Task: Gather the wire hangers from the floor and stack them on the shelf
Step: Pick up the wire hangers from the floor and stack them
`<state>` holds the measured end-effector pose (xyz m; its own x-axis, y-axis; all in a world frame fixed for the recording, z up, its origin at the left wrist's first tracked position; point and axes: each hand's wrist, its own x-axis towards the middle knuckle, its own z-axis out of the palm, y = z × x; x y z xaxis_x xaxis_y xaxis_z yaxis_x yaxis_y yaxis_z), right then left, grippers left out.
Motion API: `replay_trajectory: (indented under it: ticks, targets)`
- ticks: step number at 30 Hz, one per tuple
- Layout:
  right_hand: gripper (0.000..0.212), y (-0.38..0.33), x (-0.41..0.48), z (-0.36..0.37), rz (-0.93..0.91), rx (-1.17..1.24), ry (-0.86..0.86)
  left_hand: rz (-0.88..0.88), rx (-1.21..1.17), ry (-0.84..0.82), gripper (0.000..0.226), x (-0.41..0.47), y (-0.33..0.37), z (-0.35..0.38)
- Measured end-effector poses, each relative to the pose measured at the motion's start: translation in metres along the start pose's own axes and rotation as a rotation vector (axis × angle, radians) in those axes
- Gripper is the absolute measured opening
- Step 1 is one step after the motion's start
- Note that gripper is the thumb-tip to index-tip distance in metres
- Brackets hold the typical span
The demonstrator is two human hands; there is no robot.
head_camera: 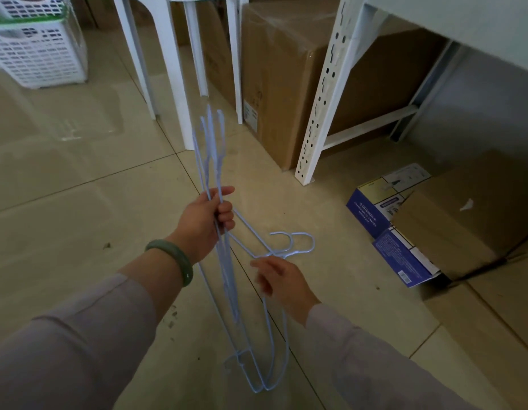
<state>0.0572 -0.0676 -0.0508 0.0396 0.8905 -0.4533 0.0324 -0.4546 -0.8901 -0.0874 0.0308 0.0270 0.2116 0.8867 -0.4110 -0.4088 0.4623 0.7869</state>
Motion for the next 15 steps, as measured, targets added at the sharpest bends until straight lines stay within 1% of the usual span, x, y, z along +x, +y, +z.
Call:
replay_trajectory:
  ticks: [1,2,3,4,5,7,8,10,12,14,15]
  targets:
    - [0.016,0.009,0.001,-0.007,0.048,-0.169,0.111,-0.005,-0.039,0.008,0.033,0.001,0.004,-0.003]
    - [0.019,0.020,-0.001,-0.013,0.097,-0.419,0.188,-0.014,-0.074,0.005,0.033,0.001,0.007,-0.006]
    - [0.022,0.031,-0.003,-0.016,0.152,-0.645,0.218,-0.021,-0.098,-0.002,0.034,0.001,0.010,-0.009]
    - [0.025,0.041,-0.008,-0.015,0.209,-0.782,0.208,-0.023,-0.101,-0.005,0.034,0.000,0.011,-0.012]
    - [0.029,0.051,-0.011,-0.012,0.243,-0.852,0.176,-0.020,-0.085,0.001,0.033,0.000,0.012,-0.015]
    - [0.037,0.065,-0.015,-0.002,0.233,-0.907,0.156,-0.001,-0.014,0.030,0.033,0.001,0.010,-0.019]
    - [0.040,0.069,-0.014,0.000,0.222,-0.877,0.214,0.016,0.023,0.047,0.032,0.001,0.009,-0.020]
    - [0.042,0.071,-0.010,-0.003,0.277,-0.818,0.341,0.064,0.081,0.072,0.031,0.000,0.008,-0.024]
    - [0.035,0.069,-0.006,-0.010,0.332,-0.914,0.327,0.116,0.158,0.085,0.025,-0.002,0.007,-0.028]
    - [0.028,0.060,-0.002,-0.013,0.258,-0.946,0.312,0.152,0.245,0.090,0.019,-0.005,0.007,-0.030]
    - [0.025,0.053,0.001,-0.013,0.188,-0.894,0.325,0.162,0.278,0.094,0.018,-0.006,0.007,-0.030]
